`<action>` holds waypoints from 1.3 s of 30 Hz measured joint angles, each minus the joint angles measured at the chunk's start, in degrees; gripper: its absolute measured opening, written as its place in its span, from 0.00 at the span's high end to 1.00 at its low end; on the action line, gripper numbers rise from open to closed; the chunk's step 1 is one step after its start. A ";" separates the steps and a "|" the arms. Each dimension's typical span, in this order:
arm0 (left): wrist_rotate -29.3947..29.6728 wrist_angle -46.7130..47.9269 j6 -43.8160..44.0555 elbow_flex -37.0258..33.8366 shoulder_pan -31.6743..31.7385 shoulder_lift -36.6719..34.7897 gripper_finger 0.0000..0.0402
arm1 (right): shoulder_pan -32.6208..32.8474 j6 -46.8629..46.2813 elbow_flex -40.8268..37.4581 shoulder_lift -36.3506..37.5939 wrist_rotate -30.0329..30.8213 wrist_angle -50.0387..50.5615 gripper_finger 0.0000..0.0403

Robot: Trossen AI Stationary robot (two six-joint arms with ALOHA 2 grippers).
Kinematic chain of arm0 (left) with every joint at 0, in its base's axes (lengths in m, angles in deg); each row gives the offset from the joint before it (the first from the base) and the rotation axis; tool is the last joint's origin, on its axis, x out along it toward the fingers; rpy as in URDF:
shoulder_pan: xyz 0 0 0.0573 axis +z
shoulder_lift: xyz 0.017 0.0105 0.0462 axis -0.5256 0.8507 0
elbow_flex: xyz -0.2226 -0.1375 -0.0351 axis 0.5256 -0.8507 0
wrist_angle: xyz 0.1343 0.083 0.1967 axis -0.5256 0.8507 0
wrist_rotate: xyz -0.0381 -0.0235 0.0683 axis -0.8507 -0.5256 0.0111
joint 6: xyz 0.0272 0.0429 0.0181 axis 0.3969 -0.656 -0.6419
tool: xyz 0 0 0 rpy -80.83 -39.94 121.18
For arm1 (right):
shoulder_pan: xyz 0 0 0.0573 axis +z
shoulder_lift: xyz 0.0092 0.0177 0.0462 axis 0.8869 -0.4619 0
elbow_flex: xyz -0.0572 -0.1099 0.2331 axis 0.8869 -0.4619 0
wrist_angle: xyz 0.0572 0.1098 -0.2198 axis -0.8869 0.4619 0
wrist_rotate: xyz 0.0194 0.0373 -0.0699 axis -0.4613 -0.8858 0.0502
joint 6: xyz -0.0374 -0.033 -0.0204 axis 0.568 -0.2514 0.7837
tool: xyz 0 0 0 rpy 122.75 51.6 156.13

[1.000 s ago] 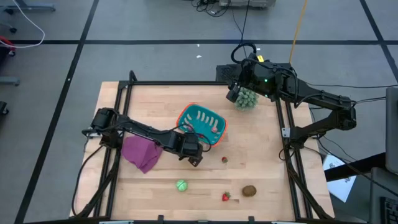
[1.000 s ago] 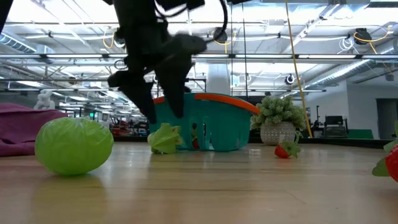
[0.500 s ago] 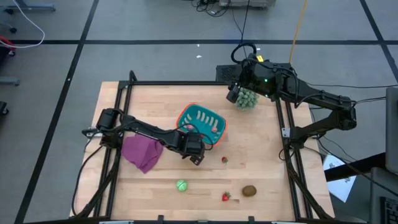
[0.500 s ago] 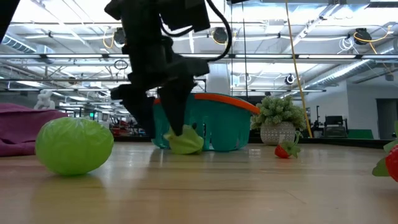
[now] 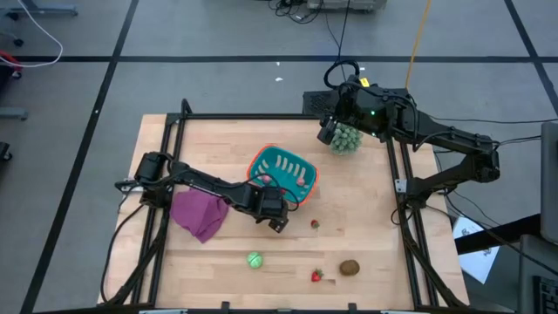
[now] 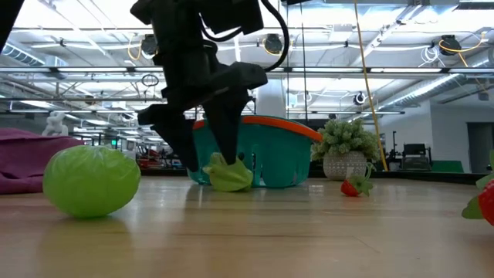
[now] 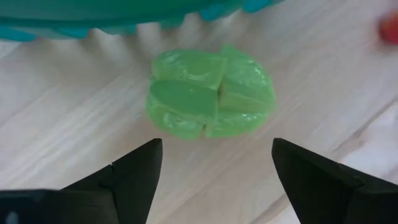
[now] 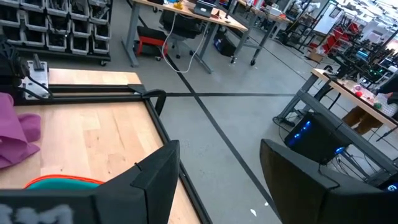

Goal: Pick and placing Produce into tupperware
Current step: Put the green star fruit into the blue basket

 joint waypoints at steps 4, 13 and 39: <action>-1.61 -0.57 0.39 0.00 -0.17 0.00 0.23 | 0.00 -0.11 0.00 0.00 0.00 0.01 0.47; -1.87 -1.67 0.43 0.00 -1.48 0.00 0.23 | 0.00 -0.18 0.00 0.00 0.01 0.08 0.47; -0.96 20.94 10.31 0.00 -8.36 -0.07 0.23 | 9.76 -7.13 0.02 0.00 -16.22 13.53 0.47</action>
